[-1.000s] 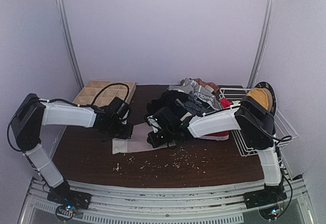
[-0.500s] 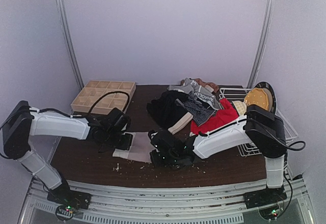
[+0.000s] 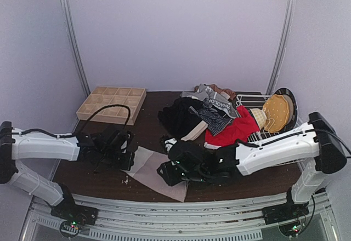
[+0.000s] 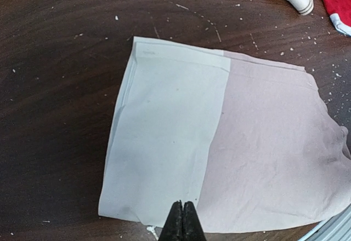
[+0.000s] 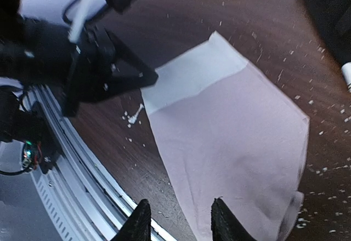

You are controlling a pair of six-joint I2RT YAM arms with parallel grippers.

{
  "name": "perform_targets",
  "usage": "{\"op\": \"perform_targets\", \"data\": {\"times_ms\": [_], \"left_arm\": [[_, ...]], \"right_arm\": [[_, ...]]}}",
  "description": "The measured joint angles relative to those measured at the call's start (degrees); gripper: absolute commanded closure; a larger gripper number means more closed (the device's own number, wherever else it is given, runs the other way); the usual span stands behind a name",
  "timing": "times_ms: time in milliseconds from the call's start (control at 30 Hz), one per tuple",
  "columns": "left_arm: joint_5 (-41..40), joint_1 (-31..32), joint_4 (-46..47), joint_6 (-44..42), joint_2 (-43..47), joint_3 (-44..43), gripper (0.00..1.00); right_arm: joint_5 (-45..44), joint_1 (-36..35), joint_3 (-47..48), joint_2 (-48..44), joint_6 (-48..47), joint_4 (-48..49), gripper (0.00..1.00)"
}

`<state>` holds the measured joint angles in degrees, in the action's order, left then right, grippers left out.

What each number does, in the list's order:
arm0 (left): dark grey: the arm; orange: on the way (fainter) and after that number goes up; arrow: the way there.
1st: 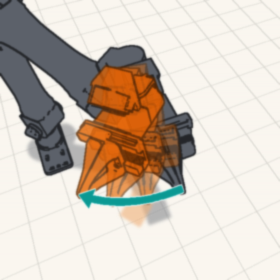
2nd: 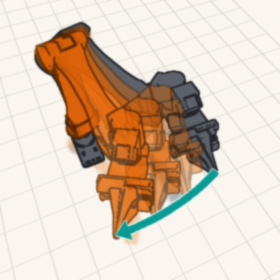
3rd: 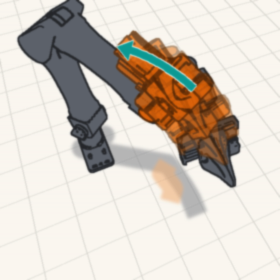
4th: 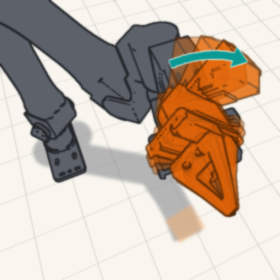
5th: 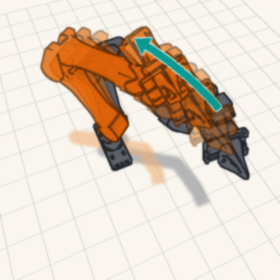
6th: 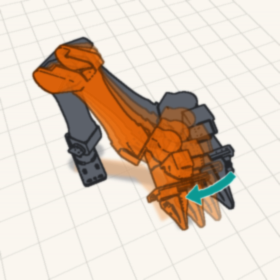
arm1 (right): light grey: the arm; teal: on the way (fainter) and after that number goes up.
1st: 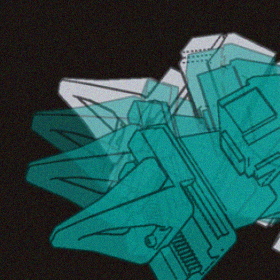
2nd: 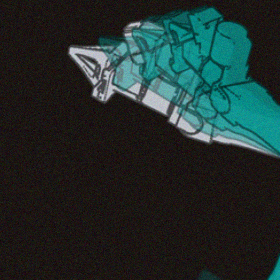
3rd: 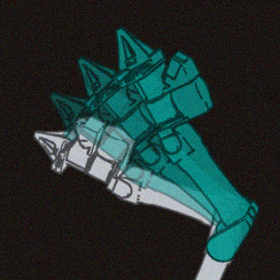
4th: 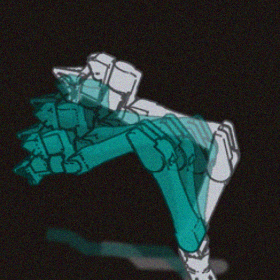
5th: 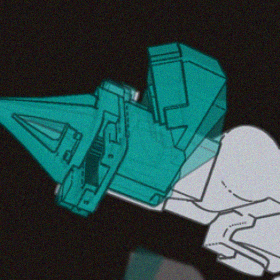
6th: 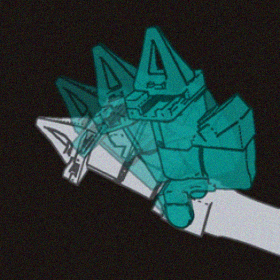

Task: Roll the underwear
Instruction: Move the underwear to the center of the board.

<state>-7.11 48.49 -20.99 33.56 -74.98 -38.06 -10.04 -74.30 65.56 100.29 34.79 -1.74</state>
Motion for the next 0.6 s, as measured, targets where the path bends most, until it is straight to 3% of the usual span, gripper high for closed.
{"op": "perform_targets", "data": {"times_ms": [133,233,433,600], "left_arm": [[2.43,0.00,2.34,-1.01,-1.73,-0.11,1.00],[3.19,0.00,3.89,-1.66,-5.79,-0.76,1.00],[2.69,-0.17,6.99,-2.25,-14.23,-3.23,1.00],[1.44,-1.07,10.99,-1.64,-17.05,-4.17,1.00]], "right_arm": [[-0.37,0.96,-1.62,-6.32,-3.13,-0.72,0.80],[1.25,1.18,-2.12,-4.57,-4.33,-0.96,0.85],[3.82,0.33,-4.70,3.37,-5.64,-2.78,0.90],[3.32,0.15,-8.83,4.00,-5.84,-3.76,0.92]]}}
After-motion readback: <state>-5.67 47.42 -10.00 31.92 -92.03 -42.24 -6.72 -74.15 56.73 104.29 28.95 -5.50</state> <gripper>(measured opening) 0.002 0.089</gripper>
